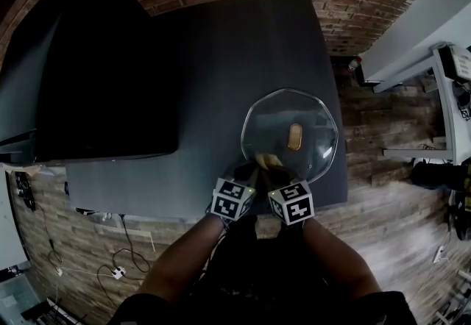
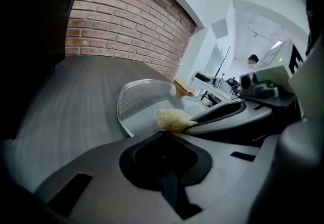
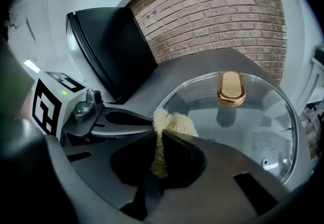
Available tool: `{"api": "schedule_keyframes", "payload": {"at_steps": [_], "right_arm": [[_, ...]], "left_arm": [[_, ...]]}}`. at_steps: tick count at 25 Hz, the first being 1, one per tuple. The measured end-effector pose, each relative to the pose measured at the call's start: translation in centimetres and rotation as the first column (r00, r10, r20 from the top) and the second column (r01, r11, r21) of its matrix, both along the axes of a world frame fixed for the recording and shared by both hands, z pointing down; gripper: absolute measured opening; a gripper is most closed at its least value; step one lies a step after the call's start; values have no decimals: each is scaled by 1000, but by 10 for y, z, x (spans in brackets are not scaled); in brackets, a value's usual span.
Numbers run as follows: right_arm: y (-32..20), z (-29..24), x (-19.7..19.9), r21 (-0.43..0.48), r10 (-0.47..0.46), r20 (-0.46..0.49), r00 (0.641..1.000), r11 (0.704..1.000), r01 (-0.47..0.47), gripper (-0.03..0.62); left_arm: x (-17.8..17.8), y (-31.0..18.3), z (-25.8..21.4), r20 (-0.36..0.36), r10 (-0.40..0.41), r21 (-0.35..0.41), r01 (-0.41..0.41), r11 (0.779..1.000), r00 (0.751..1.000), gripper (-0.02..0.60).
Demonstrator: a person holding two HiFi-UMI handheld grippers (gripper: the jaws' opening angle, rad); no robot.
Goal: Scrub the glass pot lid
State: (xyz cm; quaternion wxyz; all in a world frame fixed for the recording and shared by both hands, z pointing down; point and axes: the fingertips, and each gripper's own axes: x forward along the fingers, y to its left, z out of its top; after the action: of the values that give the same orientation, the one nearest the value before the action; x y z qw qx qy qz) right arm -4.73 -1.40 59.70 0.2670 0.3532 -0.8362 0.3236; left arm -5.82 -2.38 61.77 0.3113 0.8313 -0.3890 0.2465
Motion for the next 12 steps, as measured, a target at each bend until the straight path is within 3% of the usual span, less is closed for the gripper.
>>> {"api": "schedule_keyframes", "payload": {"at_steps": [12], "right_arm": [[-2,-6,56,1,8,-16,1000,1000,-8,41]], "left_arm": [[-1,1,1,25,22,7,-22,1000,999,31]]}}
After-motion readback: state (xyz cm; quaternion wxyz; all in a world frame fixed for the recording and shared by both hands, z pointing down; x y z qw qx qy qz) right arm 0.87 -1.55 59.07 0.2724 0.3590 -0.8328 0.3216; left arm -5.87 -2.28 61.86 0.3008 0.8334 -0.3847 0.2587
